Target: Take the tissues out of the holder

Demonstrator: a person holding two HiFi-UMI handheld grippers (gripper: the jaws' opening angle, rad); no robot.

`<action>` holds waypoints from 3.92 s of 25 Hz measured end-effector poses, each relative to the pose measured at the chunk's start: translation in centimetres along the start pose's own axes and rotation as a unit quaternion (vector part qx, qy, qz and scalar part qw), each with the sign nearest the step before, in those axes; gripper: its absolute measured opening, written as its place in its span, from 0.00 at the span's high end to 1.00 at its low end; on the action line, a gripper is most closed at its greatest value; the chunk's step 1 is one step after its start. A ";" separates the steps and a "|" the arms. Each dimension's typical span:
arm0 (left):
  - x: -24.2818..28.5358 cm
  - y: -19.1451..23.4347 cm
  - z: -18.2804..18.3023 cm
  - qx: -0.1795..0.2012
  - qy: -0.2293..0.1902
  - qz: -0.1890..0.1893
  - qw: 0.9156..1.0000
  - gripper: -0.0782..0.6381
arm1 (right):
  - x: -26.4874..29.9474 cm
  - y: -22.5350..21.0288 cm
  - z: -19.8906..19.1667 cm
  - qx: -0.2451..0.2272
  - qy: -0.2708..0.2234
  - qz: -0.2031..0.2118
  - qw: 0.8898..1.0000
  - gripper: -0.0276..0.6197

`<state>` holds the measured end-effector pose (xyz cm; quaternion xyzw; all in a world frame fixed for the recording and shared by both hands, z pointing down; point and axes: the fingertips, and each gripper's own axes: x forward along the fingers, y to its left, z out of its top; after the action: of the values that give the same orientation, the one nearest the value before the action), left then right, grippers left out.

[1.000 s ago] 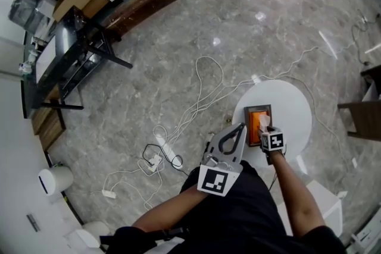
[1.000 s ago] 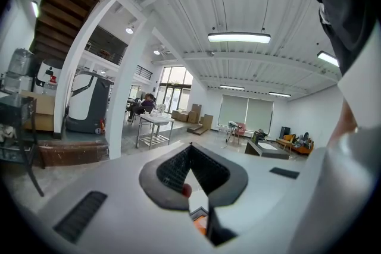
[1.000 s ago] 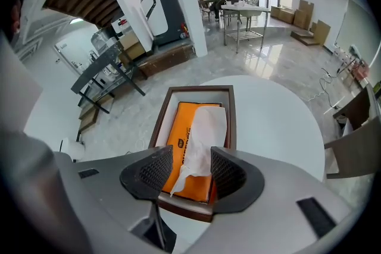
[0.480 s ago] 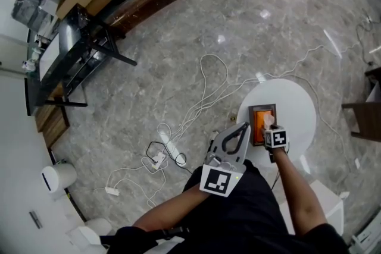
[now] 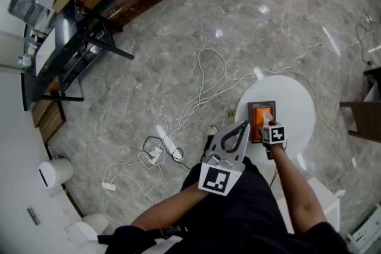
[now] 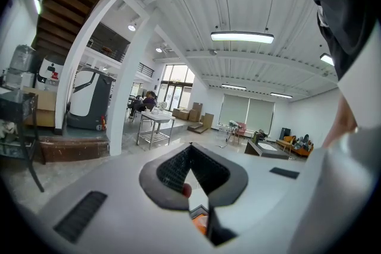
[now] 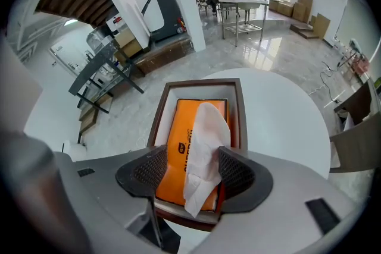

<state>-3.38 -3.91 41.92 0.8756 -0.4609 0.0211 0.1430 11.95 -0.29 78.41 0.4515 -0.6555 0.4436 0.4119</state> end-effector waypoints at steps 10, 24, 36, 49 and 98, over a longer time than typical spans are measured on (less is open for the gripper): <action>-0.3 0.6 -0.3 -0.014 0.001 0.003 1.000 0.89 | 0.3 -0.1 0.1 -0.011 0.017 -0.024 1.000 0.55; -0.1 1.1 -0.9 -0.016 0.009 0.000 1.000 0.89 | 1.3 0.1 0.2 0.004 0.029 -0.024 0.999 0.54; -0.5 2.5 -1.2 -0.002 0.015 0.018 1.000 0.89 | 1.6 -0.6 0.4 0.034 0.033 -0.050 0.998 0.54; -1.8 4.2 -1.8 -0.025 0.018 0.032 0.999 0.89 | 1.4 -0.3 0.2 0.027 0.014 -0.047 0.998 0.54; -6.5 4.1 -2.2 -0.037 0.004 0.030 0.999 0.89 | -2.5 0.8 2.1 -0.055 -0.063 -0.064 0.994 0.93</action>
<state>-10.25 -0.30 43.83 0.8556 -0.4865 0.0122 0.1764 11.49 -1.59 75.31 0.4964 -0.6732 0.3500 0.4218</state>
